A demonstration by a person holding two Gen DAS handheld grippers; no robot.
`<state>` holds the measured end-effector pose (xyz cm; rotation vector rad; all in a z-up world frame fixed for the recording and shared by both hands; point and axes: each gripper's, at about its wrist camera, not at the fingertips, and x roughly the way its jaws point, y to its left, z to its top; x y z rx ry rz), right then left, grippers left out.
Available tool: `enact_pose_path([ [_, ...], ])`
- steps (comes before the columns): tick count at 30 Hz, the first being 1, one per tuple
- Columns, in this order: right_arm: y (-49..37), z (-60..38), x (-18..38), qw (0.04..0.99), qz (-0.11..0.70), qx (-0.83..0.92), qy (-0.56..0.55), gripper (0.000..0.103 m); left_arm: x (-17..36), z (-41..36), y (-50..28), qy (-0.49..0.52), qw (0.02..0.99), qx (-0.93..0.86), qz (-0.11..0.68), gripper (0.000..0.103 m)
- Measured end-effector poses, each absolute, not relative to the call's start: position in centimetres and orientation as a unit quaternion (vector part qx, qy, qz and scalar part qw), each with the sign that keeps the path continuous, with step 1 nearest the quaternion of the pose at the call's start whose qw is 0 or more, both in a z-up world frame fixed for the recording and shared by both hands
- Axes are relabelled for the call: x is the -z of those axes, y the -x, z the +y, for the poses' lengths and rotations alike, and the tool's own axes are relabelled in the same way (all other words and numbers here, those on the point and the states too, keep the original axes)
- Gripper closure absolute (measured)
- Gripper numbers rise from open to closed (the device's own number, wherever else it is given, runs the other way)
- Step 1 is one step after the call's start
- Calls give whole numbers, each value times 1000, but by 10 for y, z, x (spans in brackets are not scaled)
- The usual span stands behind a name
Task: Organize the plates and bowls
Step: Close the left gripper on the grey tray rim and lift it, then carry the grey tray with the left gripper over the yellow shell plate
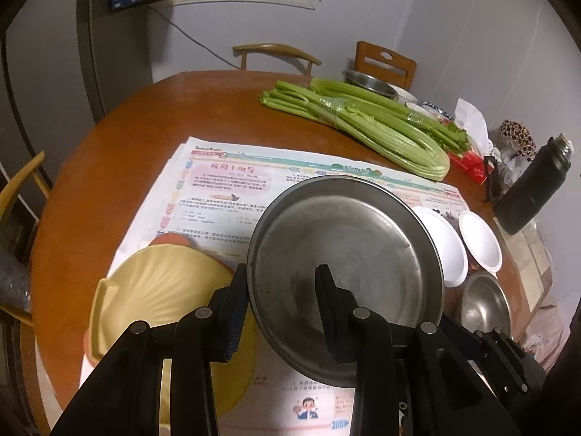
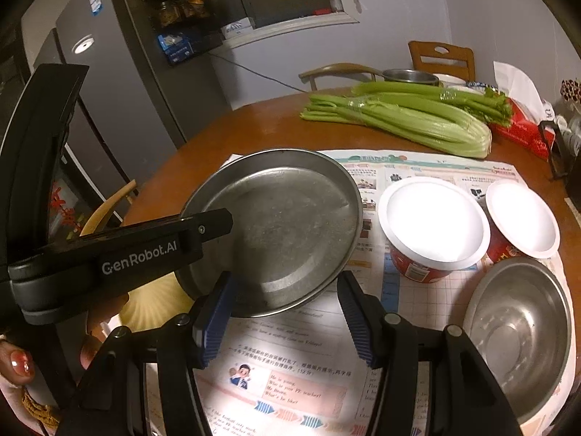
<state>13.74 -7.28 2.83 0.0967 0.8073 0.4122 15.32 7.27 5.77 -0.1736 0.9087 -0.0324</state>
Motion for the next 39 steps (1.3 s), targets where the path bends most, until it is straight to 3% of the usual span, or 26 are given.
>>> enact_pose_path([
  [18, -90, -31, -71, 906, 346, -246, -1, 45, -93, 121, -91, 100, 912, -9, 398, 66],
  [39, -101, 13, -37, 879, 381, -283, 47, 45, -28, 162, -84, 145, 886, -39, 439, 66],
])
